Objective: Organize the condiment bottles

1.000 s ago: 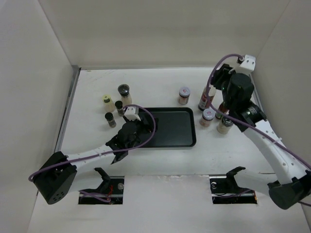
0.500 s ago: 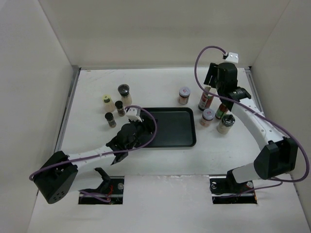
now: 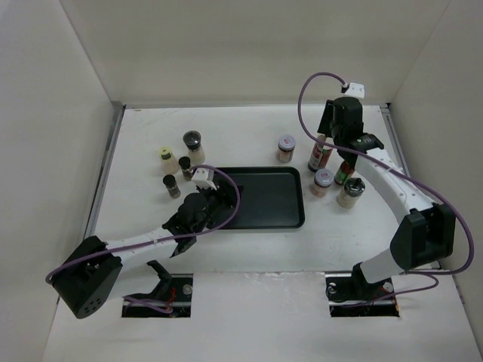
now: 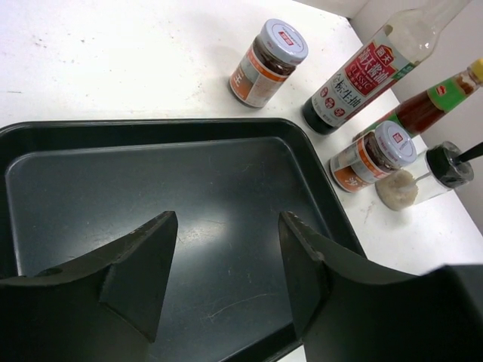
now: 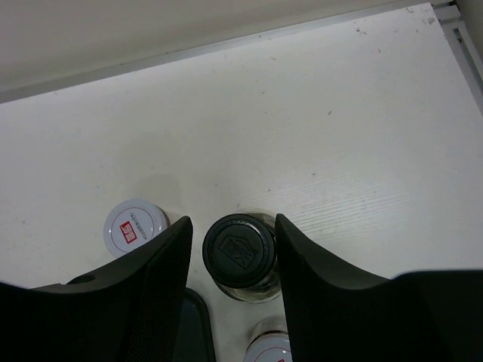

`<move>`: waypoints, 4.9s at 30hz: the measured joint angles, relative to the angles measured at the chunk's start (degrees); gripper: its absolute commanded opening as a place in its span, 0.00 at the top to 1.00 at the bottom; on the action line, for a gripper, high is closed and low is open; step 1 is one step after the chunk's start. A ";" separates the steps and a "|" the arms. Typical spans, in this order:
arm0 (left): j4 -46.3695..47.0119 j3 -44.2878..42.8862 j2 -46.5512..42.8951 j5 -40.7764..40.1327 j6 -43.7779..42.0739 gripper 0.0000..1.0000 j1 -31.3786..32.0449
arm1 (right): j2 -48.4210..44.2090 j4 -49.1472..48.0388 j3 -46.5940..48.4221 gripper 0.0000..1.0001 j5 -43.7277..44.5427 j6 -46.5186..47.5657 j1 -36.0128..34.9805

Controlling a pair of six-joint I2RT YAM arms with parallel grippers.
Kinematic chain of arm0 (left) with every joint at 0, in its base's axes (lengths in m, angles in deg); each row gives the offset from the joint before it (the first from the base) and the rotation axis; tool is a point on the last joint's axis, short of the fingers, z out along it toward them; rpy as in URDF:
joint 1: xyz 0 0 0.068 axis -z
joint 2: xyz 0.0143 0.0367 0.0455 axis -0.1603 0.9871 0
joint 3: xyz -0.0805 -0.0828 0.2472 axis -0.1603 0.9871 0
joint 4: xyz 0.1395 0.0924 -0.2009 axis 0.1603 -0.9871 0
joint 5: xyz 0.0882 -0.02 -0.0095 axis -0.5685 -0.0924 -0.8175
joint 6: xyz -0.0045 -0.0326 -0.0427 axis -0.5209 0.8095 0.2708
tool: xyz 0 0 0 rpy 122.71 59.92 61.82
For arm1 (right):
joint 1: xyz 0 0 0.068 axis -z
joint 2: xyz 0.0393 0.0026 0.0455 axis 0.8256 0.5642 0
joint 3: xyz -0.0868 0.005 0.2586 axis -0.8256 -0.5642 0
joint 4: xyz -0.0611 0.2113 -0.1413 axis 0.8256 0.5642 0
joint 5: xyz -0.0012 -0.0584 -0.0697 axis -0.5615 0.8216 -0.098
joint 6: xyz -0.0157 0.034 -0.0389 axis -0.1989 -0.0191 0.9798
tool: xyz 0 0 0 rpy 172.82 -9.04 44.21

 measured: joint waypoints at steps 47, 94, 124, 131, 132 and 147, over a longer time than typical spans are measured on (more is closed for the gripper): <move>1.18 4.87 -7.82 2.25 6.38 0.39 -8.15 | -2.56 -4.02 -0.11 0.88 8.09 5.57 -30.80; 1.25 4.87 -7.41 2.71 6.91 0.37 -6.91 | -18.05 -6.21 -15.63 0.38 20.39 -2.36 -6.56; 1.25 4.87 -5.51 2.73 7.10 0.36 -7.34 | 21.90 -16.41 0.13 0.11 -8.98 -1.84 -8.04; 1.27 4.87 -5.49 2.71 7.10 0.36 -7.41 | 24.33 -16.33 0.68 0.24 -8.72 -1.86 -8.59; 1.25 4.87 -5.49 2.71 7.10 0.36 -7.41 | 24.33 -16.26 0.72 0.29 -8.52 -1.81 -8.59; 1.27 4.87 -5.53 2.86 7.15 0.36 -7.72 | 15.23 -15.12 -5.55 0.49 -6.60 -2.84 -9.05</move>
